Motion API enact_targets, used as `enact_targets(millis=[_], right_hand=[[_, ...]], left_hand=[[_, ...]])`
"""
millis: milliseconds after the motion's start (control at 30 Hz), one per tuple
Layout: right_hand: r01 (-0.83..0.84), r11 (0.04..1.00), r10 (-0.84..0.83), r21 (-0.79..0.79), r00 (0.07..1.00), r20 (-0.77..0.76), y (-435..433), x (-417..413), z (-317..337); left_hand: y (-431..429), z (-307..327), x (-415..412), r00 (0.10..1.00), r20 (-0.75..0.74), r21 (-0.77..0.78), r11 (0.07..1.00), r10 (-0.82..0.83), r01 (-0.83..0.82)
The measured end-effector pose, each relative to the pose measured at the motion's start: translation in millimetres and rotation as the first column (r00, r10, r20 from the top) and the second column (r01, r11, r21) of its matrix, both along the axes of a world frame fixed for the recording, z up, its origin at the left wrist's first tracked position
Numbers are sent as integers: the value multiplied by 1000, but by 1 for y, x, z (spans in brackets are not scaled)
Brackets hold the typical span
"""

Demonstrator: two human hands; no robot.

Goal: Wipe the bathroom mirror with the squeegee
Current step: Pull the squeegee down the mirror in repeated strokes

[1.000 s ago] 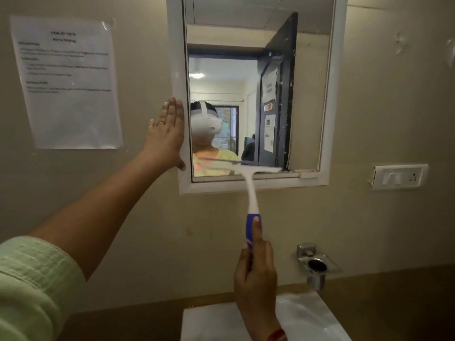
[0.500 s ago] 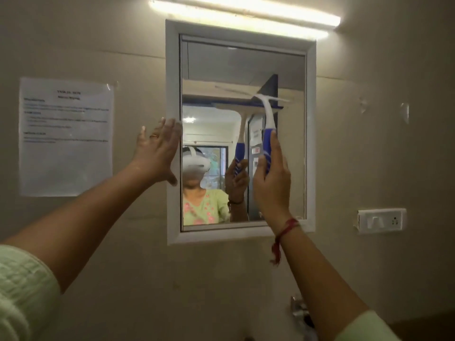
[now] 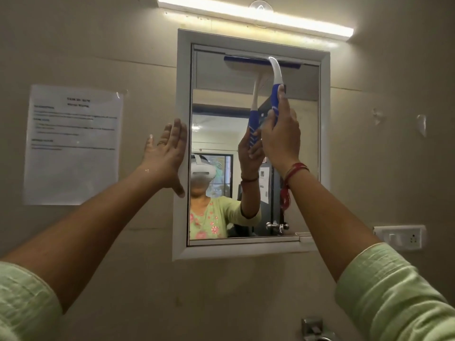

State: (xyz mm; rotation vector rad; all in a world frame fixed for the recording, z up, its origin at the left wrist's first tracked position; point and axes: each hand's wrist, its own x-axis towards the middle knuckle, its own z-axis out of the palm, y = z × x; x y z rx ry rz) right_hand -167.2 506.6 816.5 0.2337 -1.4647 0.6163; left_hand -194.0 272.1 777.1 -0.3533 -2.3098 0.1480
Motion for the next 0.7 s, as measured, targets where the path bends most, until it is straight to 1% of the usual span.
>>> enact_targets(millis=[133,233,367,433,567,633,700], right_hand=[[52,999,-52,11,999,9,2,-4,3],[87,996,-87,23,996,11,3,-5,-7],[75,996,-79,44,992,94,-3,-6,-62],[95,994,-101,55,989,111,-3,-4,-76],[134,991,-134,23,990,44,2,-4,-34],[148,989,-149,11,987,57,2,-4,-15],[148,989,-149,7,987,68,0,-5,-17]], left_hand=[[1,1,4,1000,6,0,1000,6,-6],[2,-1,6,1000,11,5,1000,4,-4],[3,0,12,1000,29,15,1000,-5,5],[4,1,14,1000,28,7,1000,7,-7],[4,0,15,1000,27,12,1000,5,-5],[4,-1,15,1000,28,15,1000,2,-2],[4,-2,14,1000,30,15,1000,3,-4]])
